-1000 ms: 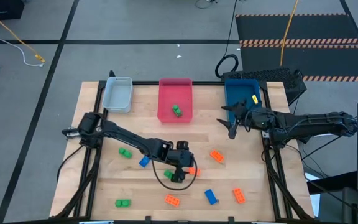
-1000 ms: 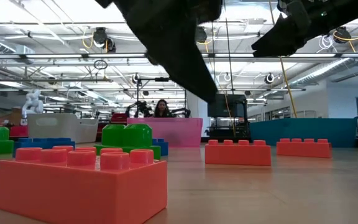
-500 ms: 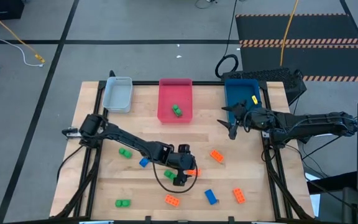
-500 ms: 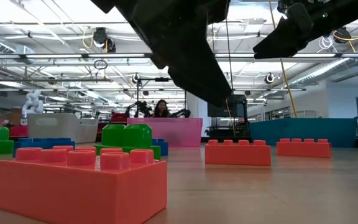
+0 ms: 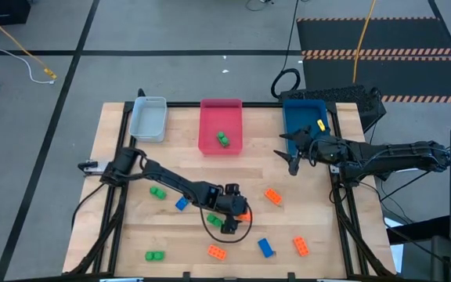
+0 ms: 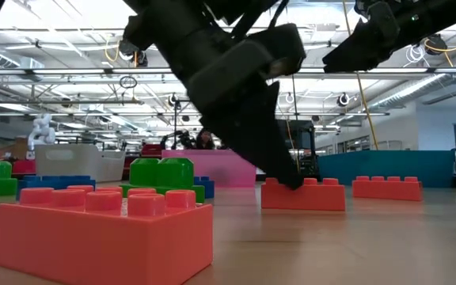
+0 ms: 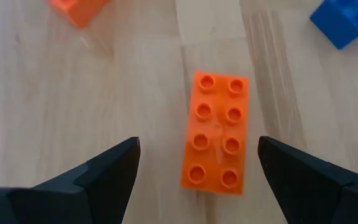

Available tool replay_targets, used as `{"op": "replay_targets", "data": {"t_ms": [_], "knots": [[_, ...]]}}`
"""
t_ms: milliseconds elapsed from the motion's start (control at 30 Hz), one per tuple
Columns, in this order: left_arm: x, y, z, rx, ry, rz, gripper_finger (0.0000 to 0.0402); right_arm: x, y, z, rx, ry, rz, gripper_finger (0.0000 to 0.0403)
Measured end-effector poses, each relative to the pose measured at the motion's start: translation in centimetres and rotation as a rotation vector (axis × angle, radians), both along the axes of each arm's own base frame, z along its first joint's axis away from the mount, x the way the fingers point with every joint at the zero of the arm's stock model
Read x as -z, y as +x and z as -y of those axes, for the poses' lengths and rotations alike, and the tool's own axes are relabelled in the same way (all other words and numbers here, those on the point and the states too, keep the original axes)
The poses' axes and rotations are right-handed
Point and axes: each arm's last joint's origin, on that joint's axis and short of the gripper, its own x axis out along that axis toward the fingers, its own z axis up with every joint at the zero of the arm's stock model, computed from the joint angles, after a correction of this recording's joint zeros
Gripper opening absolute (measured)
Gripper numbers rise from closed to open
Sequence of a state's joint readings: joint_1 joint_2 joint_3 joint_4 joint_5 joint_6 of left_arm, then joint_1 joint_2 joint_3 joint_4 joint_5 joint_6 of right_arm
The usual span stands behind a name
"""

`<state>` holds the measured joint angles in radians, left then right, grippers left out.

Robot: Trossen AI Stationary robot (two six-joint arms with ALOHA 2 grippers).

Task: Sort & place blocks by color
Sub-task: Put the orange game piece into the white bin

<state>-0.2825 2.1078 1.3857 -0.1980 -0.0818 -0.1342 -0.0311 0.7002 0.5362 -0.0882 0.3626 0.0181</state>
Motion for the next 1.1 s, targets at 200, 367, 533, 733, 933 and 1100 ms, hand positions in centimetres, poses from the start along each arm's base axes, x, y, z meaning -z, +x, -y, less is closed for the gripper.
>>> {"op": "replay_targets", "data": {"t_ms": [200, 367, 533, 733, 933, 1100], "knots": [[1.7, 0.2, 0.4, 0.005, 0.003, -0.025, 0.0302, -0.1, 0.0, 0.0, -0.003, -0.016, 0.0, 0.0285], [1.7, 0.3, 0.4, 0.009, 0.004, -0.02, 0.023, -0.1, 0.0, 0.0, -0.005, -0.028, -0.002, 0.0285], [0.8, 0.4, -0.3, -0.001, 0.027, 0.009, 0.0138, -0.1, 0.0, 0.0, -0.003, -0.028, -0.002, 0.0285], [-2.6, 0.2, -1.9, -0.089, 0.057, 0.079, 0.0138, -0.1, -0.1, 0.0, -0.002, -0.028, -0.005, 0.0285], [-8.4, -2.3, -4.6, -0.236, 0.198, 0.096, 0.0138, -0.2, -0.4, 0.0, -0.002, -0.029, -0.002, 0.0285], [-13.6, -6.2, -8.6, -0.447, 0.352, 0.061, 0.0138, -0.2, -0.5, 0.0, -0.001, -0.026, 0.0, 0.0285]]}}
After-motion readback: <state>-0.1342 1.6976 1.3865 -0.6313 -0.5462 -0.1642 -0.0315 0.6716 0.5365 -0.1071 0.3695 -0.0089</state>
